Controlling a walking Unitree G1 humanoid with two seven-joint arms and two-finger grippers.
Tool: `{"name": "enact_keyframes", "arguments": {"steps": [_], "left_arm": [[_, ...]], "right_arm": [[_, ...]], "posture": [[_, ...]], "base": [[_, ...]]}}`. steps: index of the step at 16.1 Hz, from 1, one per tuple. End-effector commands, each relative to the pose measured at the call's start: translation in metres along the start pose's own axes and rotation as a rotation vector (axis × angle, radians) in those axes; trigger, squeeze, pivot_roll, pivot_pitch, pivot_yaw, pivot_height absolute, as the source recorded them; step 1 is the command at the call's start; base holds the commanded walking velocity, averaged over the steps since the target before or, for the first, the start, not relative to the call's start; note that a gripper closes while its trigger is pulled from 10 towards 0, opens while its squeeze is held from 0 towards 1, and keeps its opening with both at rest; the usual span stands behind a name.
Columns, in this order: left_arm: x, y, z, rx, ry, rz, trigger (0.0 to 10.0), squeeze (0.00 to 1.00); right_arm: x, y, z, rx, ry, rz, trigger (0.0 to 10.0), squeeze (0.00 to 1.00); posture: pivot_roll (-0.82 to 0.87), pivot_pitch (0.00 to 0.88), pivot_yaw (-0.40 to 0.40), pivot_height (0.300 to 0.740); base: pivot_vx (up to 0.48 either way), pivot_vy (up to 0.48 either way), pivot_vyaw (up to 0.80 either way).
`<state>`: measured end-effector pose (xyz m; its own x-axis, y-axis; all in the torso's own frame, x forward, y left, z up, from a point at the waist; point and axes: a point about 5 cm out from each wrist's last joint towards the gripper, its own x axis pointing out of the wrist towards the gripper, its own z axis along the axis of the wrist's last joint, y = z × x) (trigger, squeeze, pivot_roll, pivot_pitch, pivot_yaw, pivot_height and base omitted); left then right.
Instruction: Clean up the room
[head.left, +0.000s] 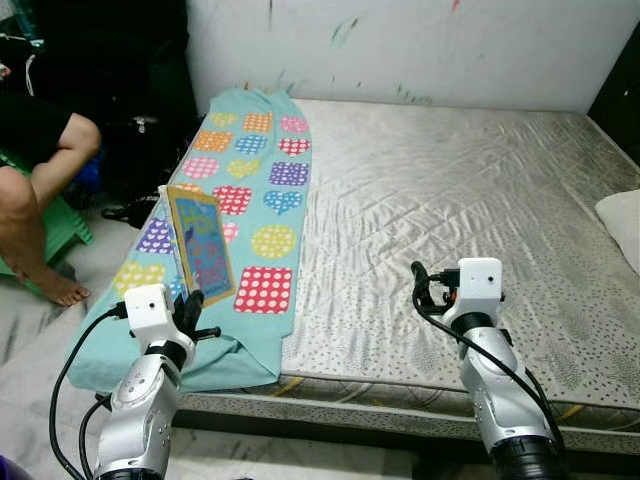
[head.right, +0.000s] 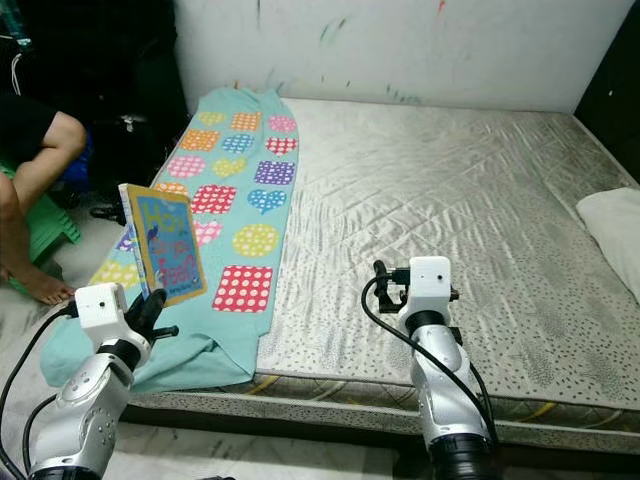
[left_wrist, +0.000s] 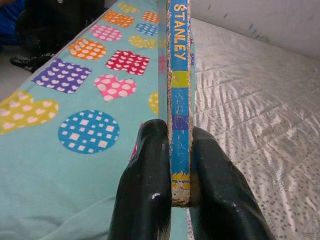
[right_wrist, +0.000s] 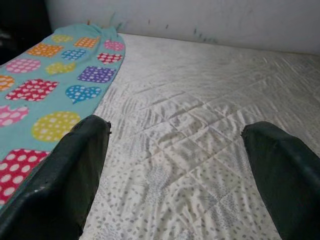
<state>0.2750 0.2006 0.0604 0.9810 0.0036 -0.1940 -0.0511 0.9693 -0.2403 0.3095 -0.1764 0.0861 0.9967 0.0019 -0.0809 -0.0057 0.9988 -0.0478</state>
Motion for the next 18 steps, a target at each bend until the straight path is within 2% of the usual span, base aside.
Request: {"name": "enact_keyframes", "arguments": {"steps": [1, 8, 18], "left_arm": [[0.0039, 0.0000, 0.0116, 0.012, -0.054, -0.006, 10.0, 0.00], [0.0059, -0.0033, 0.0140, 0.024, -0.070, -0.023, 10.0, 0.00], [0.0068, -0.0036, 0.0136, 0.023, -0.072, -0.022, 10.0, 0.00]], "right_arm": [[0.0032, 0.0029, 0.0019, 0.006, -0.005, 0.011, 10.0, 0.00], [0.0058, 0.0012, 0.0023, 0.010, -0.008, 0.006, 10.0, 0.00], [0.0068, 0.0007, 0.0017, 0.014, -0.006, 0.010, 10.0, 0.00]], "posture": [[-0.06, 0.000, 0.008, 0.740], [-0.06, 0.000, 0.009, 0.740], [-0.06, 0.000, 0.006, 0.740]], "base": [[0.000, 0.000, 0.00], [0.000, 0.000, 0.00], [0.000, -0.456, 0.00]]}}
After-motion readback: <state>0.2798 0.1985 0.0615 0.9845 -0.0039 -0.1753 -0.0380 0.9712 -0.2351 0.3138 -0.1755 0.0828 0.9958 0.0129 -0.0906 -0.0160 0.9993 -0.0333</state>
